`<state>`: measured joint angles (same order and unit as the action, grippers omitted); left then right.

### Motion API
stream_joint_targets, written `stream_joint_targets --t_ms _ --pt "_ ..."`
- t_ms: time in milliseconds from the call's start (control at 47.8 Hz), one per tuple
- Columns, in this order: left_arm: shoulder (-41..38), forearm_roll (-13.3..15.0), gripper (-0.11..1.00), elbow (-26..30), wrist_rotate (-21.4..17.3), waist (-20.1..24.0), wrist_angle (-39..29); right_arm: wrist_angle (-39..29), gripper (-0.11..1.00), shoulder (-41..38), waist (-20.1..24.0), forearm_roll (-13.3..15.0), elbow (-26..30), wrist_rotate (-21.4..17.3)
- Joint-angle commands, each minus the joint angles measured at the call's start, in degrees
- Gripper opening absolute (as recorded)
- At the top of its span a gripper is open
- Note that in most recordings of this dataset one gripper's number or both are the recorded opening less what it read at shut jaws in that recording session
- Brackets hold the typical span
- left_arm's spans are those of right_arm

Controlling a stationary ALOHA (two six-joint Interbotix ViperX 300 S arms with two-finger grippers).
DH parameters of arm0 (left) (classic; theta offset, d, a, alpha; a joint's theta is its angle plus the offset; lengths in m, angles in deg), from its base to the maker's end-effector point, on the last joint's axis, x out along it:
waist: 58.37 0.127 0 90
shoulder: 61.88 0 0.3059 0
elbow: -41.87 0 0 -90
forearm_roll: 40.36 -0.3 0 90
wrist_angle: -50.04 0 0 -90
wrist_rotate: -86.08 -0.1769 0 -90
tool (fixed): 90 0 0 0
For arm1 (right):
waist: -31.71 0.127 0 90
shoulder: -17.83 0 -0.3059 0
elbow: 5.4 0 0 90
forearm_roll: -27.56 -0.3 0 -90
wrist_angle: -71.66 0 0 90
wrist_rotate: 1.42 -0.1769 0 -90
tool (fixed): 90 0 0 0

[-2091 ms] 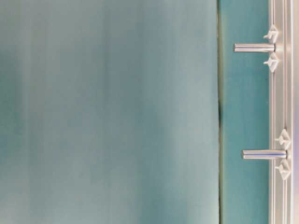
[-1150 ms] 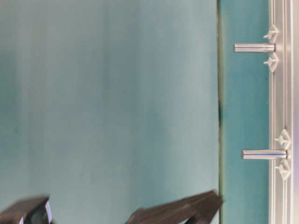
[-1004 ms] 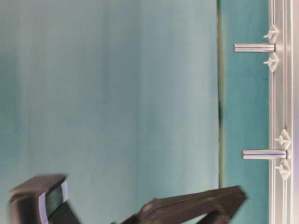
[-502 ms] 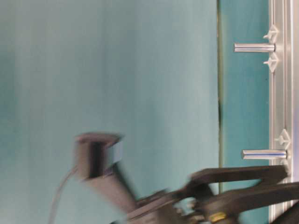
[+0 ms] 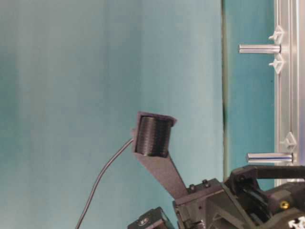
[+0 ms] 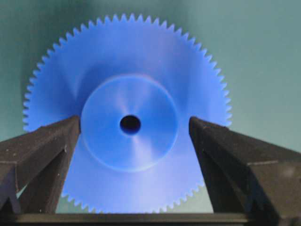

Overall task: Find the location of the shaft and insert the large gear.
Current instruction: 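Hold the blue gear by its hub with the left gripper and lift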

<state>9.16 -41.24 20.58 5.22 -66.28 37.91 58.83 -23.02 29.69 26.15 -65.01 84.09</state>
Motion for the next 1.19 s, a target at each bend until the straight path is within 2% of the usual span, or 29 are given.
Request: stream_joint_targets --t_ms 0,606,941,1171 --pt "0.53 -0.18 0.94 0.97 0.0 -0.26 -0.18 0.35 0.0 -0.18 -0.09 -0.09 0.44 -0.53" --pt "-1.76 -0.18 0.93 2.37 -0.09 -0.26 -0.44 0.53 0.0 0.09 -0.09 -0.09 0.26 -1.05" --pt "-1.58 -0.18 0.93 2.29 -0.18 -0.26 -4.75 0.62 0.0 0.0 -0.09 -0.09 0.35 -1.05" --pt "-1.14 -0.18 0.93 2.2 -0.18 -0.26 -5.27 0.79 0.0 0.09 -0.18 -0.09 0.35 -1.05"
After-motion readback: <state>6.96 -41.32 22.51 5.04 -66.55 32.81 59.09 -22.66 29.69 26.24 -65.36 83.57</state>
